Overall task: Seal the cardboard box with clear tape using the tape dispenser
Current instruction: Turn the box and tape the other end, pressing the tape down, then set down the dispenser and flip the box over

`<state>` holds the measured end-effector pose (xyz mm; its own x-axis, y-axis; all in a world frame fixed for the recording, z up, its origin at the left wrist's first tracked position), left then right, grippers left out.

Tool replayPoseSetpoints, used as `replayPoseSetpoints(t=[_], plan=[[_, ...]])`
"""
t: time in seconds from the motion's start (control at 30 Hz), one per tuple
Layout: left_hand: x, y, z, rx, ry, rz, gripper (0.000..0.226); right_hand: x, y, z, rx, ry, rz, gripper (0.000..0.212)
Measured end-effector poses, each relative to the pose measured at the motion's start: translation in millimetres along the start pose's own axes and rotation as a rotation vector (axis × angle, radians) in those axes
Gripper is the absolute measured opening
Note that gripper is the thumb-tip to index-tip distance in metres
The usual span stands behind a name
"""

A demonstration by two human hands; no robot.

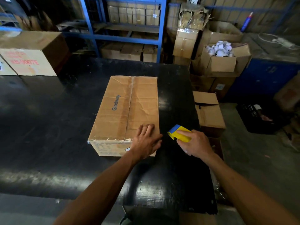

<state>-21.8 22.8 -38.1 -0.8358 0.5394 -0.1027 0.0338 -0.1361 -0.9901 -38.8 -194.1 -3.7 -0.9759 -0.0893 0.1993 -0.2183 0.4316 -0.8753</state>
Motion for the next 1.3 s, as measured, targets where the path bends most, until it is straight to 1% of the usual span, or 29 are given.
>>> replayPoseSetpoints(t=[0.07, 0.1, 0.17, 0.23, 0.27, 0.33, 0.4, 0.47, 0.6, 0.73, 0.8, 0.9, 0.97, 1.03, 1.1, 1.17, 1.23, 1.3], plan=[[-0.1, 0.2, 1.2, 0.020, -0.010, -0.015, 0.033, 1.5, 4.8, 12.3, -0.139, 0.066, 0.004, 0.050], [-0.8, 1.2, 0.7, 0.012, -0.023, -0.047, 0.039, 2.6, 8.2, 19.1, -0.209, 0.097, 0.007, 0.046], [-2.2, 3.3, -1.7, 0.004, -0.097, -0.130, 0.063, 6.6, 19.0, 33.7, -0.357, 0.164, -0.008, 0.039], [-4.2, 6.6, -7.2, 0.065, -0.223, -0.216, 0.091, 13.3, 30.8, 44.6, -0.480, 0.218, -0.038, 0.037], [-5.6, 8.4, -8.4, 0.083, -0.263, -0.270, 0.096, 15.8, 37.6, 50.3, -0.511, 0.234, -0.048, 0.035], [-7.9, 10.2, -6.6, 0.085, -0.279, -0.350, 0.094, 20.4, 50.4, 57.5, -0.492, 0.244, -0.093, 0.029], [-8.5, 9.2, -6.1, 0.119, -0.284, -0.374, 0.090, 24.9, 62.1, 61.7, -0.460, 0.249, -0.124, 0.027], [-9.1, 9.2, -6.7, 0.134, -0.298, -0.374, 0.088, 27.3, 73.7, 68.6, -0.464, 0.266, -0.121, 0.029], [-11.8, 12.9, -6.1, 0.093, -0.296, -0.385, 0.082, 30.5, 97.7, 93.1, -0.354, 0.393, -0.079, 0.035], [-12.1, 13.6, -7.6, 0.087, -0.313, -0.403, 0.084, 29.6, 113.9, 117.6, -0.382, 0.436, -0.063, 0.028], [-12.2, 12.9, -7.2, 0.064, -0.329, -0.407, 0.085, 27.9, 113.2, 121.0, -0.385, 0.424, -0.055, 0.027], [-14.5, 11.6, -4.2, 0.030, -0.345, -0.430, 0.084, 22.9, 108.6, 121.2, -0.339, 0.424, -0.102, 0.026], [-14.0, 11.8, -3.5, 0.030, -0.391, -0.443, 0.085, 19.0, 103.5, 119.2, -0.311, 0.460, -0.157, 0.025], [-11.4, 11.3, -4.1, 0.054, -0.466, -0.430, 0.090, 14.0, 91.5, 108.6, -0.312, 0.491, -0.183, 0.030], [-7.4, 11.2, -4.9, 0.108, -0.537, -0.426, 0.097, 4.8, 74.3, 85.6, -0.308, 0.451, -0.167, 0.044], [-6.3, 9.8, -5.7, 0.139, -0.565, -0.442, 0.101, -9.1, 55.3, 51.9, -0.328, 0.338, -0.131, 0.055], [-7.4, 7.7, -6.6, 0.148, -0.560, -0.481, 0.102, -31.6, 39.4, 10.4, -0.299, 0.184, -0.132, 0.059], [-3.3, 5.6, -10.6, 0.136, -0.562, -0.500, 0.101, -60.1, 30.0, -30.3, -0.187, 0.056, -0.144, 0.059]])
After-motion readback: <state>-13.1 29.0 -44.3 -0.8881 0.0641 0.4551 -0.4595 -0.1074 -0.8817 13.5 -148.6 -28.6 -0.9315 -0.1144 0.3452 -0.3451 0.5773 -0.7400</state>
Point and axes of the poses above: each hand's wrist, its own x-axis away from the middle knuckle, its own y-axis out of the palm, z = x × y, the point moved 6 cm from there along -x, towards the middle knuckle, and after that the axes turned 13 degrees about -z, right-handed, at the moved point
